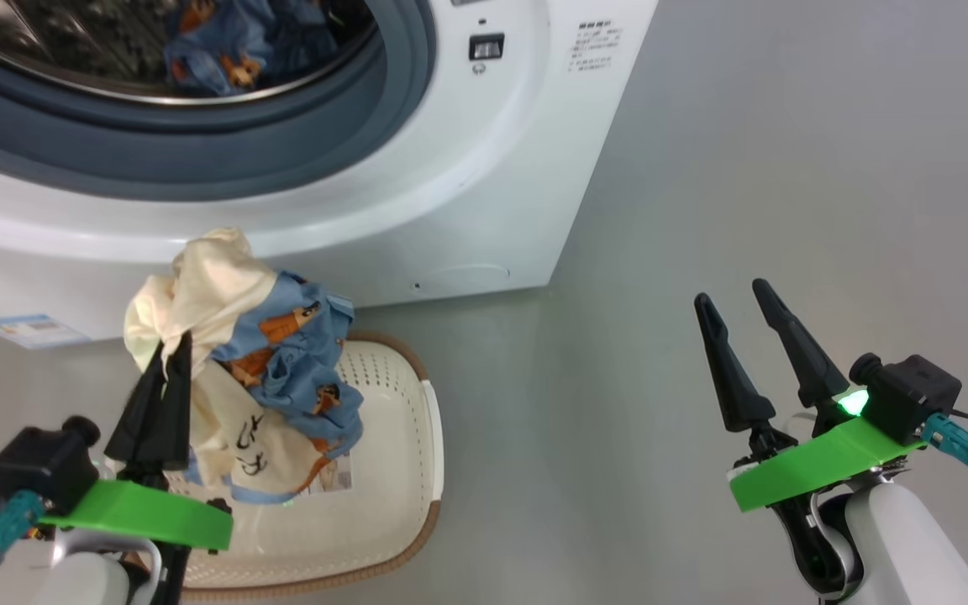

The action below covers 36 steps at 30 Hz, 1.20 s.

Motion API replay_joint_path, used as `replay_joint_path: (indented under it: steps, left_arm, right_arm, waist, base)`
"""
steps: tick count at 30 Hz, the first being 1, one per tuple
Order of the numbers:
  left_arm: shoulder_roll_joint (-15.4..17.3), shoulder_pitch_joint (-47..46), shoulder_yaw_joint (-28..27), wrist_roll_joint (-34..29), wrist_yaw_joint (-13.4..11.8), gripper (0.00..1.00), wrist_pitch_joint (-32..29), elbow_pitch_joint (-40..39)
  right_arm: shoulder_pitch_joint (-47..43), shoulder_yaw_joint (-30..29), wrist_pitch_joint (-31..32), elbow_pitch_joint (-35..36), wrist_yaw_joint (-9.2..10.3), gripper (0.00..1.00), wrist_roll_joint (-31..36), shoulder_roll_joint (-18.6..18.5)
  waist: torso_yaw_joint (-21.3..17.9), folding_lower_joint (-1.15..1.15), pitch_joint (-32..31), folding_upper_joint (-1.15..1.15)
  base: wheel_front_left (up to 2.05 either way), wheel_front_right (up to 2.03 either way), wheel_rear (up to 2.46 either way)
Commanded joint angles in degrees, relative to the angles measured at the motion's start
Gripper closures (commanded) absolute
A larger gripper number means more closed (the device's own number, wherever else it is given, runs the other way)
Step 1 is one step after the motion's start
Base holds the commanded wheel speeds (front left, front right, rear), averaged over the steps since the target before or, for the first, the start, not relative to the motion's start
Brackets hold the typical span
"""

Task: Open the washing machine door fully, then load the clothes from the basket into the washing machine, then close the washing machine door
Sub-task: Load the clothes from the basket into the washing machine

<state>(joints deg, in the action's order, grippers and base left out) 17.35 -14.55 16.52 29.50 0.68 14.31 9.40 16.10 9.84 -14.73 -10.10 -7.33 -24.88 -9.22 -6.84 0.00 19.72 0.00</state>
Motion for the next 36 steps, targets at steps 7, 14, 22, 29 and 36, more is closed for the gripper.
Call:
replay_joint_path:
  steps: [7, 14, 22, 29, 36]
  left_arm:
    - [-0.45, 4.11, -4.18, -2.85, -1.43, 1.0, 0.69, -7.37]
    - [-1.7, 6.89, -5.28, -4.0, -1.88, 1.0, 0.69, -9.94]
    - [-3.37, 9.18, -5.85, -4.32, -2.05, 1.0, 0.69, -9.82]
    - [-4.3, 10.42, -6.18, -4.64, -2.09, 1.0, 0.69, -9.67]
    - [-4.72, 10.49, -6.78, -4.95, -1.91, 1.0, 0.69, -9.4]
  right_arm:
    - [-2.94, 0.63, -0.27, 1.01, -0.16, 0.0, -0.73, -1.01]
    - [-4.7, -0.21, -0.27, 1.18, -0.16, 0.0, -0.89, -1.43]
    - [-5.84, 0.09, -0.27, 0.58, -0.16, 0.0, -1.3, -1.94]
    - [-6.7, 0.24, -0.27, 0.6, -0.16, 0.0, -1.7, -2.5]
    - [-6.84, 0.01, -0.27, 0.85, -0.16, 0.0, -1.68, -2.78]
  waist:
    - [0.29, 0.0, -5.12, 0.0]
    - [0.71, 0.0, -7.87, 0.0]
    - [0.84, 0.0, -11.38, 0.0]
    - [0.72, 0.0, -13.07, 0.0]
    - [0.97, 0.0, -13.44, 0.0]
  base:
    - [0.0, 0.0, 0.0]
    - [0.0, 0.0, 0.0]
    - [0.0, 0.0, 0.0]
    - [0.0, 0.0, 0.0]
    - [0.0, 0.0, 0.0]
